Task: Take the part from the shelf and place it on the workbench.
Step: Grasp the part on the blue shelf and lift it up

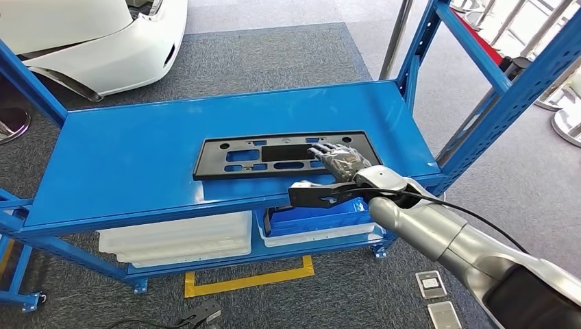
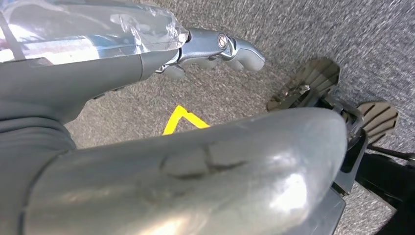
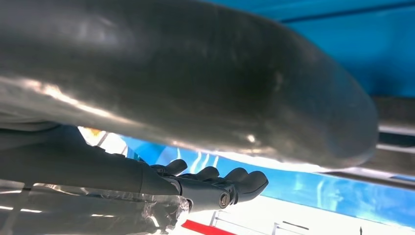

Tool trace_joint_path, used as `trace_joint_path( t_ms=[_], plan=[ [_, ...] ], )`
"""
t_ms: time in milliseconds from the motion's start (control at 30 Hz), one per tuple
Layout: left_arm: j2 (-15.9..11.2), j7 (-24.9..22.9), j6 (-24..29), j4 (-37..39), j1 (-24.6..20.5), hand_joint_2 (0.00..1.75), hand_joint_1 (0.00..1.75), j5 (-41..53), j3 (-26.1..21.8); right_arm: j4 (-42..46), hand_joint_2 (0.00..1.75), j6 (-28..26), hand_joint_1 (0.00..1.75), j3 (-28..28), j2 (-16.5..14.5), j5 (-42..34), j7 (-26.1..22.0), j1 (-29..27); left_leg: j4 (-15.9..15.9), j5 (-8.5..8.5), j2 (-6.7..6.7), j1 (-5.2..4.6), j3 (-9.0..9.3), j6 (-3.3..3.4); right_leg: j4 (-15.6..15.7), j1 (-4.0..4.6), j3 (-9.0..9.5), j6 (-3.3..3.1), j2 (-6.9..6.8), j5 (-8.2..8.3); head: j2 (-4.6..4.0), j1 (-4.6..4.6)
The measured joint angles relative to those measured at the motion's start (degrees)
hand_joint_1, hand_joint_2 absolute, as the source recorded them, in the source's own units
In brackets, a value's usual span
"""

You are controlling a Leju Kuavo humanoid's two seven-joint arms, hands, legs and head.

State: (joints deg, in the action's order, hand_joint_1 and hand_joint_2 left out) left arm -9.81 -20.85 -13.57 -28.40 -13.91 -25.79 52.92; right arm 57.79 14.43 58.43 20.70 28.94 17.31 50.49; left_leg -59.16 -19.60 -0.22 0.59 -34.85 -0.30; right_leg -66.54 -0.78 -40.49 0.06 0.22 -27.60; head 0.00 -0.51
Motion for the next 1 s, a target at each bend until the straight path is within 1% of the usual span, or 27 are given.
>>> trace_joint_path(
  t_ms=[33, 67, 100, 133, 167, 200, 233, 267, 300, 333, 367, 400, 433, 467, 500, 533, 567, 600, 667, 700, 767, 800, 833, 1000],
  plan=[
    [-0.01, 0.0, -0.01, -0.02, -0.05, 0.0, 0.0, -0.01, 0.0, 0.06, 0.0, 0.03, 0.0, 0.0, 0.06, 0.02, 0.05, 0.05, -0.22, -0.28, 0.0, -0.08, 0.07, -0.27, 3.37, 0.1, 1.53, -0.11, -0.03, 1.27, 0.0, -0.13],
    [-0.01, -0.02, -0.01, -0.03, -0.08, 0.0, 0.0, -0.01, 0.0, 0.14, 0.0, 0.08, 0.0, -0.01, 0.11, 0.02, 0.1, 0.07, -0.37, -0.48, 0.0, -0.15, 0.05, -0.52, 5.44, 0.17, 2.44, -0.29, -0.01, 1.82, 0.0, -0.2],
    [-0.02, -0.04, -0.02, -0.04, -0.08, 0.0, 0.0, -0.02, 0.0, 0.2, 0.0, 0.14, 0.0, -0.01, 0.14, 0.02, 0.16, 0.07, -0.45, -0.58, 0.0, -0.17, -0.02, -0.81, 6.24, 0.27, 2.75, -0.48, 0.04, 1.68, 0.0, -0.14],
    [-0.02, -0.07, -0.03, -0.05, -0.09, 0.0, 0.0, -0.02, 0.0, 0.26, 0.0, 0.19, 0.0, 0.0, 0.15, 0.02, 0.21, 0.07, -0.48, -0.61, 0.0, -0.22, -0.07, -1.09, 6.39, 0.39, 2.74, -0.73, 0.11, 1.6, 0.0, 0.0],
    [-0.02, -0.09, -0.04, -0.07, -0.06, 0.0, 0.0, -0.02, 0.0, 0.32, 0.0, 0.23, 0.0, 0.0, 0.18, 0.02, 0.25, 0.06, -0.54, -0.76, 0.01, -0.19, -0.01, -1.41, 6.47, 0.33, 2.8, -1.07, 0.16, 1.6, 0.0, 0.09],
    [-0.02, -0.09, -0.05, -0.09, -0.04, 0.0, 0.0, -0.03, 0.0, 0.39, 0.0, 0.26, 0.0, -0.01, 0.2, 0.02, 0.28, 0.07, -1.05, -1.12, 0.02, -0.13, -0.04, -1.78, 6.64, 0.29, 2.98, -1.38, 0.17, 1.59, 0.0, 0.22],
    [-0.02, -0.09, -0.05, -0.11, -0.05, 0.0, 0.0, -0.04, 0.0, 0.47, 0.0, 0.28, 0.0, -0.01, 0.22, 0.02, 0.31, 0.1, -2.33, -1.93, 0.03, -0.12, -0.38, -2.12, 6.81, 0.21, 3.22, -1.73, 0.16, 1.56, 0.0, 0.4],
    [-0.02, -0.09, -0.05, -0.14, -0.05, 0.0, 0.0, -0.07, 0.0, 0.58, 0.0, 0.31, 0.0, 0.0, 0.24, 0.02, 0.33, 0.12, -4.72, -3.24, 0.04, -0.06, -1.24, -2.42, 6.96, 0.12, 3.5, -2.04, 0.13, 1.53, 0.0, 0.67],
    [-0.02, -0.09, -0.04, -0.16, -0.05, 0.0, 0.0, -0.11, 0.0, 0.68, 0.0, 0.35, 0.0, 0.01, 0.24, 0.02, 0.33, 0.12, -7.98, -4.81, 0.05, 0.04, -2.65, -2.63, 6.98, 0.12, 3.69, -2.26, 0.12, 1.42, 0.0, 1.02],
    [-0.02, -0.09, -0.03, -0.16, -0.03, 0.0, 0.0, -0.17, 0.0, 0.75, 0.0, 0.38, 0.0, 0.01, 0.24, 0.02, 0.33, 0.12, -11.66, -6.41, 0.05, 0.08, -4.44, -2.76, 6.98, 0.13, 3.81, -2.44, 0.11, 1.3, 0.0, 1.38],
    [-0.02, -0.09, -0.02, -0.16, 0.02, 0.0, 0.0, -0.24, 0.0, 0.79, 0.0, 0.42, 0.0, 0.03, 0.24, 0.02, 0.33, 0.1, -14.74, -7.43, 0.05, 0.14, -6.13, -2.83, 6.97, 0.16, 3.89, -2.53, 0.12, 1.24, 0.0, 1.66],
    [-0.02, -0.09, -0.01, -0.16, 0.07, 0.0, 0.0, -0.33, 0.0, 0.81, 0.0, 0.47, 0.0, 0.04, 0.24, 0.02, 0.33, 0.09, -16.32, -7.52, 0.05, 0.15, -7.18, -2.84, 6.96, 0.17, 3.96, -2.56, 0.15, 1.17, 0.0, 1.89],
    [-0.02, -0.09, -0.01, -0.16, 0.12, 0.0, 0.0, -0.42, 0.0, 0.81, 0.0, 0.49, 0.0, 0.05, 0.24, 0.02, 0.33, 0.09, -16.12, -6.7, 0.05, 0.16, -7.4, -2.79, 6.95, 0.17, 4.04, -2.57, 0.19, 1.11, 0.0, 2.13],
    [-0.03, -0.09, -0.01, -0.16, 0.15, 0.0, 0.0, -0.5, 0.0, 0.81, 0.0, 0.51, 0.0, 0.06, 0.24, 0.02, 0.32, 0.09, -13.72, -4.9, 0.05, 0.15, -6.52, -2.63, 6.95, 0.17, 4.2, -2.52, 0.23, 1.03, 0.0, 2.4],
    [-0.04, -0.09, -0.01, -0.17, 0.16, 0.0, 0.0, -0.59, 0.0, 0.82, 0.0, 0.53, 0.0, 0.06, 0.24, 0.04, 0.29, 0.1, -9.7, -2.65, 0.04, 0.11, -4.83, -2.37, 6.96, 0.18, 4.38, -2.41, 0.26, 0.93, 0.0, 2.67],
    [-0.07, -0.09, 0.0, -0.17, 0.15, 0.0, 0.0, -0.69, 0.0, 0.82, 0.0, 0.53, 0.0, 0.06, 0.24, 0.07, 0.25, 0.12, -5.87, -0.98, 0.03, 0.01, -3.2, -2.06, 6.93, 0.26, 4.49, -2.25, 0.29, 0.8, 0.0, 2.89],
    [-0.1, -0.1, 0.01, -0.2, 0.15, 0.0, 0.0, -0.83, 0.0, 0.83, 0.0, 0.53, 0.0, 0.06, 0.24, 0.11, 0.16, 0.13, -2.67, 0.24, 0.03, -0.12, -1.89, -1.77, 6.91, 0.32, 4.52, -2.03, 0.31, 0.72, 0.0, 3.04],
    [-0.14, -0.12, 0.01, -0.22, 0.18, 0.0, 0.0, -0.95, 0.0, 0.83, 0.0, 0.53, 0.0, 0.07, 0.24, 0.15, 0.06, 0.13, -0.85, 0.7, 0.01, -0.27, -1.22, -1.52, 6.92, 0.34, 4.48, -1.8, 0.32, 0.7, 0.0, 3.06],
    [-0.17, -0.19, 0.01, -0.26, 0.26, 0.0, 0.0, -1.11, 0.0, 0.83, 0.0, 0.5, 0.0, 0.08, 0.25, 0.22, -0.13, 0.13, -0.19, 0.68, -0.01, -0.4, -1.12, -1.05, 7.12, 0.33, 4.45, -1.25, 0.3, 0.76, 0.0, 2.96],
    [-0.17, -0.23, 0.0, -0.29, 0.27, 0.0, 0.0, -1.13, 0.0, 0.83, 0.0, 0.48, 0.0, 0.08, 0.27, 0.28, -0.16, 0.14, 0.04, 0.74, -0.05, -0.42, -0.98, -0.96, 7.3, 0.36, 4.61, -1.13, 0.28, 0.78, 0.0, 2.83],
    [-0.17, -0.3, -0.02, -0.35, 0.21, 0.0, 0.0, -1.15, 0.0, 0.83, 0.0, 0.4, 0.0, 0.08, 0.31, 0.44, -0.2, 0.26, 0.49, 0.9, -0.27, -0.3, -0.63, -0.96, 7.62, 0.53, 4.95, -1.6, 0.3, 0.7, 0.0, 2.41],
    [-0.17, -0.31, -0.04, -0.38, 0.2, 0.0, 0.0, -1.17, 0.0, 0.83, 0.0, 0.37, 0.0, 0.08, 0.32, 0.58, -0.2, 0.31, 0.54, 0.9, -0.38, -0.35, -0.55, -1.1, 7.78, 0.56, 5.09, -1.96, 0.3, 0.7, 0.0, 2.14],
    [-0.17, -0.32, -0.07, -0.38, 0.2, 0.0, 0.0, -1.19, 0.01, 0.83, 0.0, 0.36, 0.0, 0.08, 0.33, 0.74, -0.2, 0.36, 0.54, 0.92, -0.47, -0.33, -0.53, -1.09, 7.89, 0.57, 5.17, -2.17, 0.3, 0.7, 0.0, 1.89],
    [-0.17, -0.41, -0.31, -0.39, 0.21, 0.0, 0.0, -1.55, 0.03, 0.83, 0.0, 0.36, 0.0, 0.17, 0.35, 1.83, -0.54, 0.38, 0.49, 0.83, -0.51, -0.43, -0.54, -0.86, 8.31, 0.47, 5.39, -1.75, 0.27, 0.97, 0.0, 0.9]
  ],
)
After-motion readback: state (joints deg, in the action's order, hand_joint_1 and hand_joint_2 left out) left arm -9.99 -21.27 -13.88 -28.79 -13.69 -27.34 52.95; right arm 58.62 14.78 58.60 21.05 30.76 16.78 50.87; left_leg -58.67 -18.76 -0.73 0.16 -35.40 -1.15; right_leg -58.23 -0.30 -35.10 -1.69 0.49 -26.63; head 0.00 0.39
